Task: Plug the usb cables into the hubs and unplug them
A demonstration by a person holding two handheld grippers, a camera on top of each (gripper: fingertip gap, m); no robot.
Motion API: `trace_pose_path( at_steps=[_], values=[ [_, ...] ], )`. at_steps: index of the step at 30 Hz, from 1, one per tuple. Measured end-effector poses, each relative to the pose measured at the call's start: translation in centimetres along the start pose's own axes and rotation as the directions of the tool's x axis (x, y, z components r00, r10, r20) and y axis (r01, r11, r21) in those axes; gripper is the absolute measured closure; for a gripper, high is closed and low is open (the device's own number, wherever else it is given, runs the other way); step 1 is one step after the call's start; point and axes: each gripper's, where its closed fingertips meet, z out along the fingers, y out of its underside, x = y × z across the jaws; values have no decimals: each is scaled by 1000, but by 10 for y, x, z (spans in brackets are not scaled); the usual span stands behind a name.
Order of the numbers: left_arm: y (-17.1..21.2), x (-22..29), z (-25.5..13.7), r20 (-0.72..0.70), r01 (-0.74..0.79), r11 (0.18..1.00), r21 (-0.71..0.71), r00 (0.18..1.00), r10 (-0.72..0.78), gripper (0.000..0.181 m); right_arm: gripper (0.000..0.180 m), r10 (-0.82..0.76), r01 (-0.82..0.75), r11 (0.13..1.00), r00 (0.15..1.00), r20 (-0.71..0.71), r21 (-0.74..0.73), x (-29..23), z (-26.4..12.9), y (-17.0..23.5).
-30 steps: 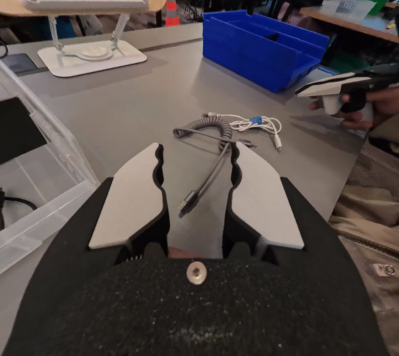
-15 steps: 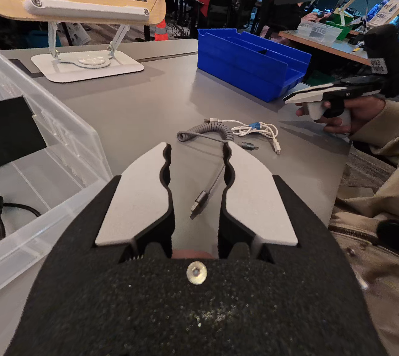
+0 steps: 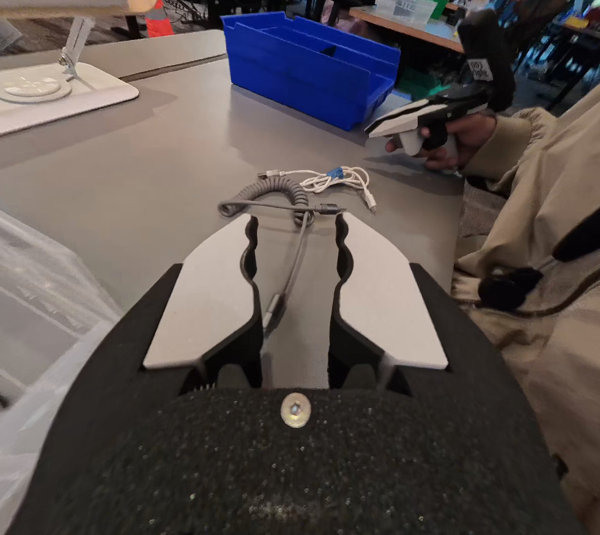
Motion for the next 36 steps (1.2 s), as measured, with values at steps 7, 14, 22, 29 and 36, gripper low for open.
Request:
trace_pose_path(
  at_steps=[7, 14, 22, 29, 36],
  values=[
    [-45, -89, -62, -55, -371, 876, -309, 926, 373, 139, 161, 0, 0, 1000, 1000, 1, -4, 0, 0, 1],
    [-50, -244, -73, -51, -322, 676, -663, 920, 388, 135, 161, 28, -28, 1000, 999, -22, 2, 9, 0, -1],
    [35, -300, -62, -237, -272, 370, -888, 962, 138, 143, 161, 157, -153, 986, 987, -47, 72, 34, -5, -11],
    [61, -301, -33, -353, -368, 339, -866, 930, 105, 154, 161, 92, -86, 983, 995, -33, 162, 34, -11, -27],
    [50, -288, 1, -494, -593, 345, -728, 802, 336, 159, 161, 78, -79, 985, 997, 8, 152, 29, -4, -29]
  ],
)
